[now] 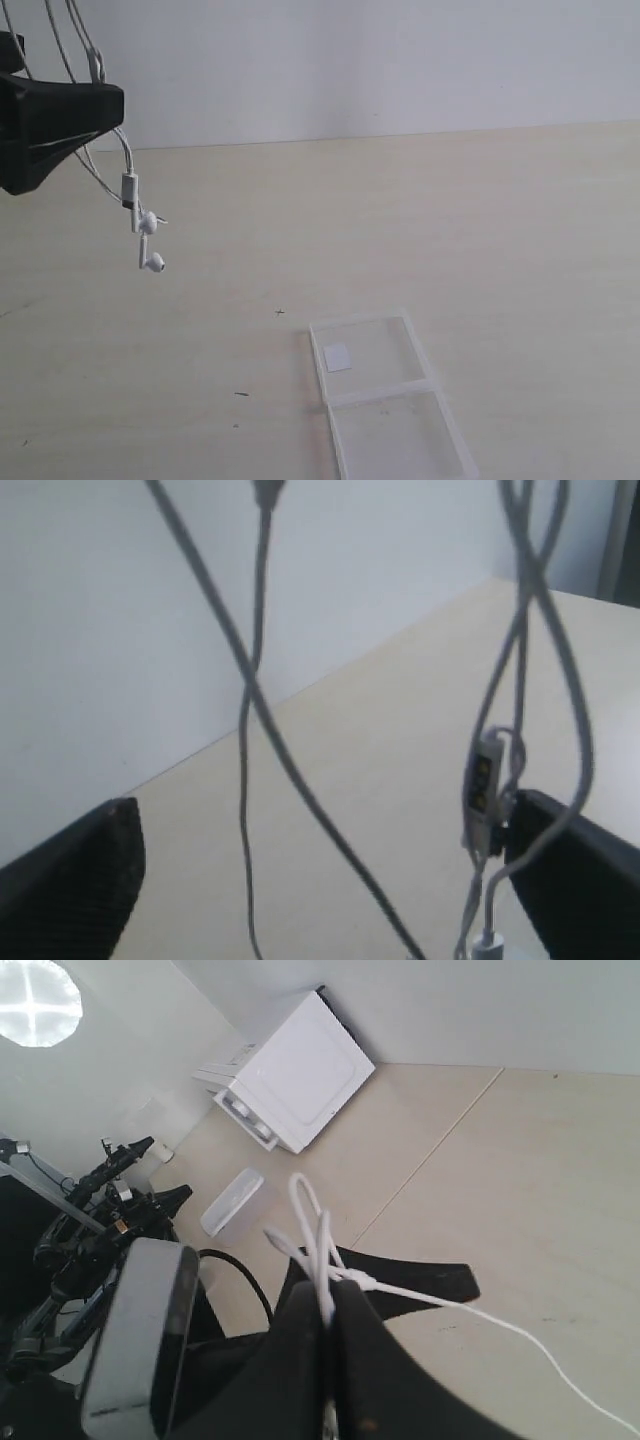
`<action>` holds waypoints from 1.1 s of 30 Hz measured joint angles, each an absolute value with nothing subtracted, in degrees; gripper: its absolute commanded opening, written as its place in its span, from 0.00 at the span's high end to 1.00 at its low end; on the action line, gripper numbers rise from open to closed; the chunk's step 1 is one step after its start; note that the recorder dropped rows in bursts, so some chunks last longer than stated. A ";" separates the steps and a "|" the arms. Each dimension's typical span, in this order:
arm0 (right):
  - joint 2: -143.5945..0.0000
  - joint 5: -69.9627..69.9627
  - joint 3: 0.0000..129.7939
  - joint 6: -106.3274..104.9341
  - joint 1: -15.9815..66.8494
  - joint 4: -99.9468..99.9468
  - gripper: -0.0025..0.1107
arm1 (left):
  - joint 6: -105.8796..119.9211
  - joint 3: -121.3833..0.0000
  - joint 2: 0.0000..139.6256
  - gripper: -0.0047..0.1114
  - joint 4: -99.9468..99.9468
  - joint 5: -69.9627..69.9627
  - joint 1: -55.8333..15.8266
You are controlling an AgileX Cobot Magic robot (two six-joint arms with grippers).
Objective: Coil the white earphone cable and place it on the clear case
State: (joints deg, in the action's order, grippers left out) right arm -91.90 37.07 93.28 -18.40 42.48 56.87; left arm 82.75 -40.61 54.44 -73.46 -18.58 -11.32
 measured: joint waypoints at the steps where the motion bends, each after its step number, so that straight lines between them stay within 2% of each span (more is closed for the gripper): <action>1: -91.90 37.07 93.28 -18.52 42.48 56.87 0.98 | 84.15 -40.61 55.07 0.15 -73.62 -18.82 -11.32; 15: -91.90 37.90 93.28 -18.64 42.48 56.87 0.98 | 105.75 -40.61 59.59 0.15 -96.45 -27.21 -11.32; 33: -91.90 37.25 93.28 -20.56 42.48 60.05 0.98 | 107.95 -40.61 63.29 0.17 -98.53 -32.14 -11.32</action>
State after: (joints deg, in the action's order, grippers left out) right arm -91.90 37.25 93.28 -20.56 42.48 60.05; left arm 107.95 -40.61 63.29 -98.53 -32.14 -11.32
